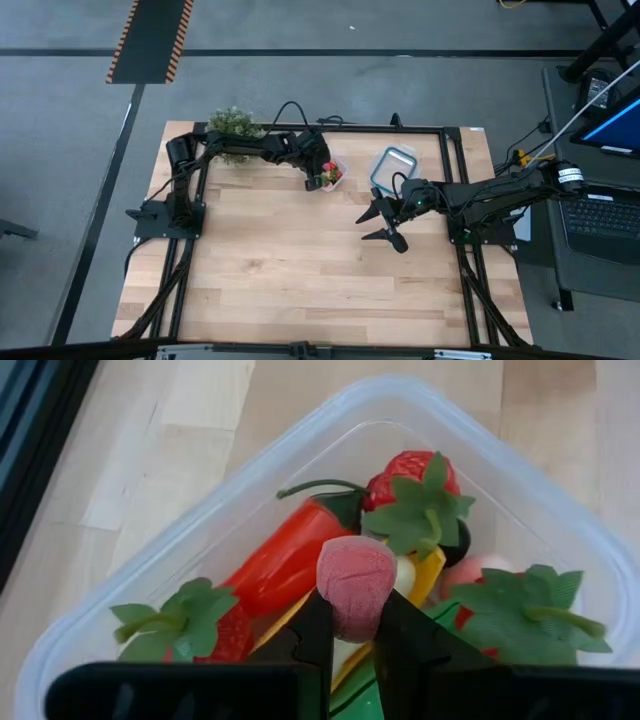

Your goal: Pick and placing Produce into tupperware

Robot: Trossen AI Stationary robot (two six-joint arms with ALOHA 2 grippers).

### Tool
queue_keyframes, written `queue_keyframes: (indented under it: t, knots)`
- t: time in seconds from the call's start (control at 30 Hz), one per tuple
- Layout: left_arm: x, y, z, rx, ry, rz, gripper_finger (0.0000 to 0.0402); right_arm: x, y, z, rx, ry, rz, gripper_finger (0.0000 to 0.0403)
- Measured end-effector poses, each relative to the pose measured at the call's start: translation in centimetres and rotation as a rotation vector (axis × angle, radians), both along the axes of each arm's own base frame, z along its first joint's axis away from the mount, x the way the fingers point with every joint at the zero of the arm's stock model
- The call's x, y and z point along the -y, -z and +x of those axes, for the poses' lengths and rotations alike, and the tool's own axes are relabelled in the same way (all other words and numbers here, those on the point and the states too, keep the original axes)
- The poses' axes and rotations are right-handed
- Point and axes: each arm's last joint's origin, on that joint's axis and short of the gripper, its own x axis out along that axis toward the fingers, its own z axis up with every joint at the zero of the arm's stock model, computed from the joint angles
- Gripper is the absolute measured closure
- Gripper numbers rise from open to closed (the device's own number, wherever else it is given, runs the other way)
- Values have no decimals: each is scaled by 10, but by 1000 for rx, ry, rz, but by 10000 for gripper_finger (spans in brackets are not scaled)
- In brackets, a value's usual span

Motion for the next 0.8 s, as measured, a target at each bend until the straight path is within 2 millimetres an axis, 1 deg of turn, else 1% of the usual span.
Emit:
queue_keyframes:
  t: [0.13,0.33,0.47,0.53,0.67,0.73,0.8]
  knots:
    - [0,0,0,1,1,-1,357,0,0,0,0,0,0,169]
    - [3,-1,4,12,21,36,277,0,0,0,0,0,0,169]
    - [10,-3,6,12,39,44,244,0,1,0,-11,-1,-2,169]
    - [13,-5,7,12,36,61,236,0,1,0,-10,-1,-2,169]
    - [22,-19,3,-16,12,103,229,0,1,0,-11,0,-1,169]
    - [28,-26,-2,-39,-6,87,230,1,1,0,-7,13,-11,169]
    - [37,-37,-3,-13,29,56,233,4,1,0,-3,44,-33,169]
